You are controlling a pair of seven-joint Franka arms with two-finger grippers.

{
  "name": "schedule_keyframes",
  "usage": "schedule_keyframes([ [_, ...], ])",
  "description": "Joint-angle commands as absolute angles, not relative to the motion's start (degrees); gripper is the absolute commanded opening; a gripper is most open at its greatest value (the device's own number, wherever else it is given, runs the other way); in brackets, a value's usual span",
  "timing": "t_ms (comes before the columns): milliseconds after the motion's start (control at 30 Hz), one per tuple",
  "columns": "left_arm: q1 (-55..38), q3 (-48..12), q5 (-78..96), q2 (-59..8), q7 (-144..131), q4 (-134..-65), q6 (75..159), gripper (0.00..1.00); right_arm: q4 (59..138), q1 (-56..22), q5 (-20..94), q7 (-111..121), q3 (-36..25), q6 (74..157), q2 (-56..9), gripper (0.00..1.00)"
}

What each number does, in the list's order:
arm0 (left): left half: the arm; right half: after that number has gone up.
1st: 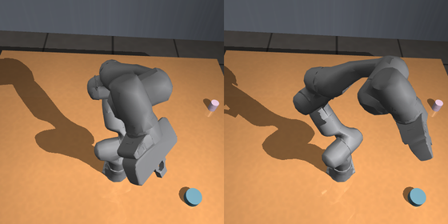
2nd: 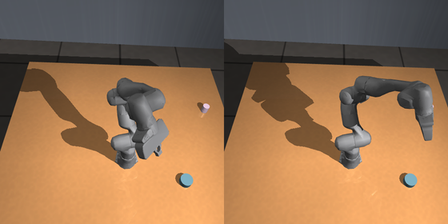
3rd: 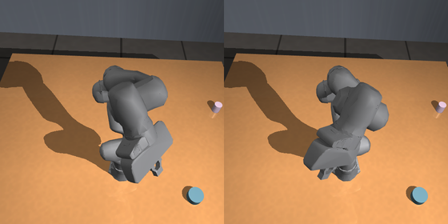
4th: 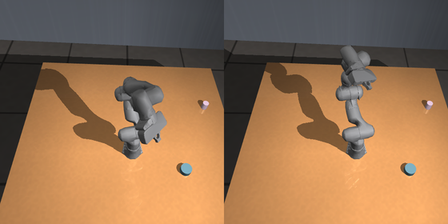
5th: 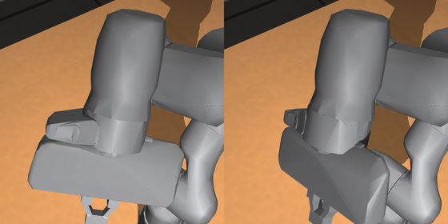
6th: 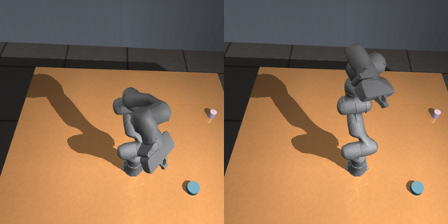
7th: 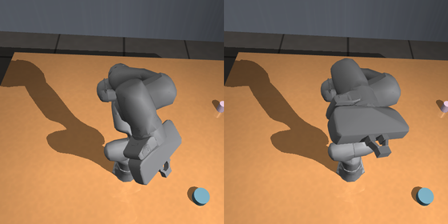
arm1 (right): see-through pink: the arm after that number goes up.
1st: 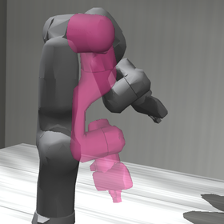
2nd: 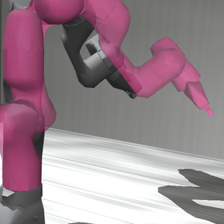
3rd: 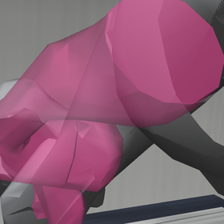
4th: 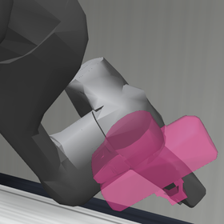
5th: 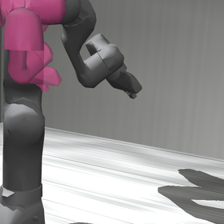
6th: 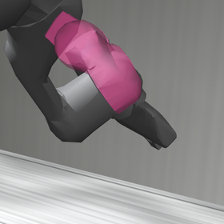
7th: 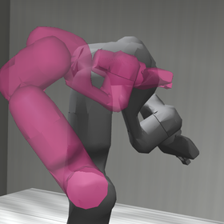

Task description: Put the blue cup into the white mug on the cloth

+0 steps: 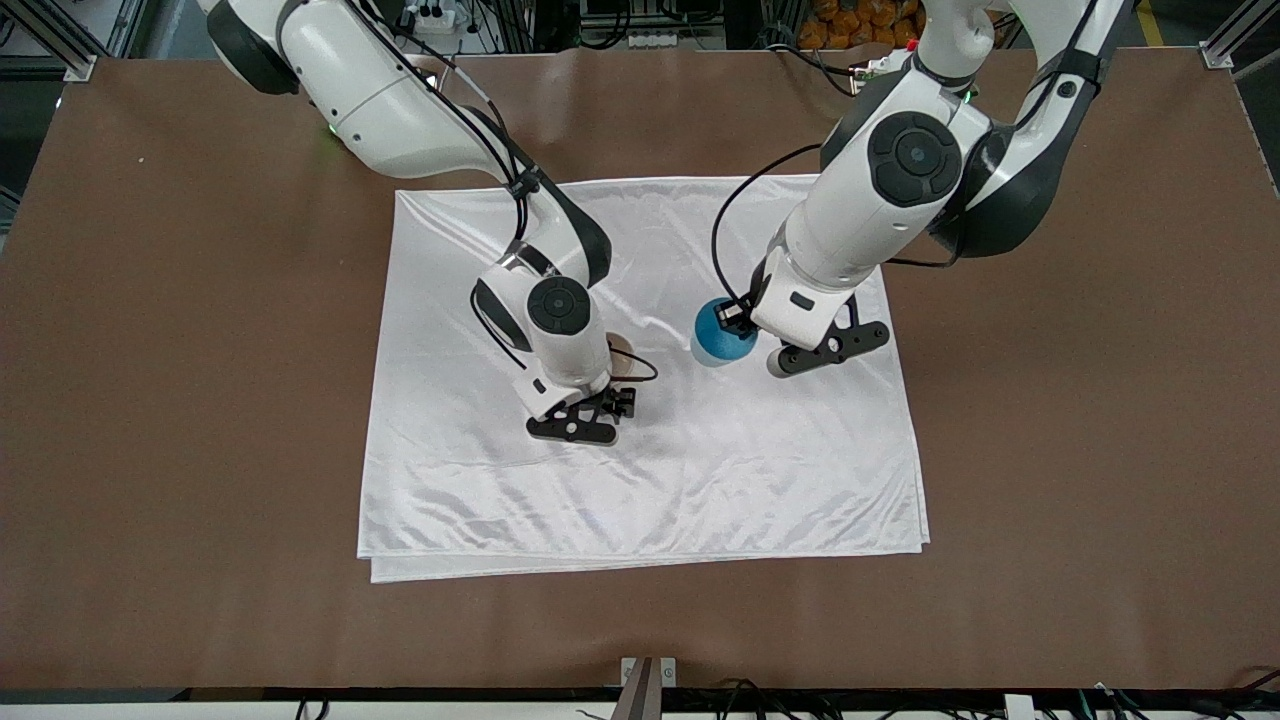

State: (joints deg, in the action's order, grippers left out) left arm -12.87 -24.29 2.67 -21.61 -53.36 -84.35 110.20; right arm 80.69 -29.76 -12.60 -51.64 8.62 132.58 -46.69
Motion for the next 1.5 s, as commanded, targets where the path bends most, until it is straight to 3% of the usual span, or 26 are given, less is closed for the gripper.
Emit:
schedule_keyframes([
  [0,-14.33,-23.64,3.16,-22.59,-55.98,-82.44,110.83,0.0,80.68,-26.11,-14.15,-52.65,8.96,130.7,-44.65,1.0],
  [500,-17.75,-23.64,-0.09,-24.96,-61.78,-82.53,111.97,0.0,80.77,-11.17,-13.71,-31.92,9.4,122.09,-44.3,1.0],
  [1033,-24.87,-23.2,-6.06,-29.7,-72.68,-81.74,121.02,0.0,81.21,-0.44,-13.62,-12.66,9.32,120.5,-43.86,1.0],
  [1467,-37.08,-11.7,-5.98,-34.36,-74.35,-79.63,124.71,0.0,89.11,1.58,-13.45,-11.95,9.4,122.07,-38.68,1.0],
])
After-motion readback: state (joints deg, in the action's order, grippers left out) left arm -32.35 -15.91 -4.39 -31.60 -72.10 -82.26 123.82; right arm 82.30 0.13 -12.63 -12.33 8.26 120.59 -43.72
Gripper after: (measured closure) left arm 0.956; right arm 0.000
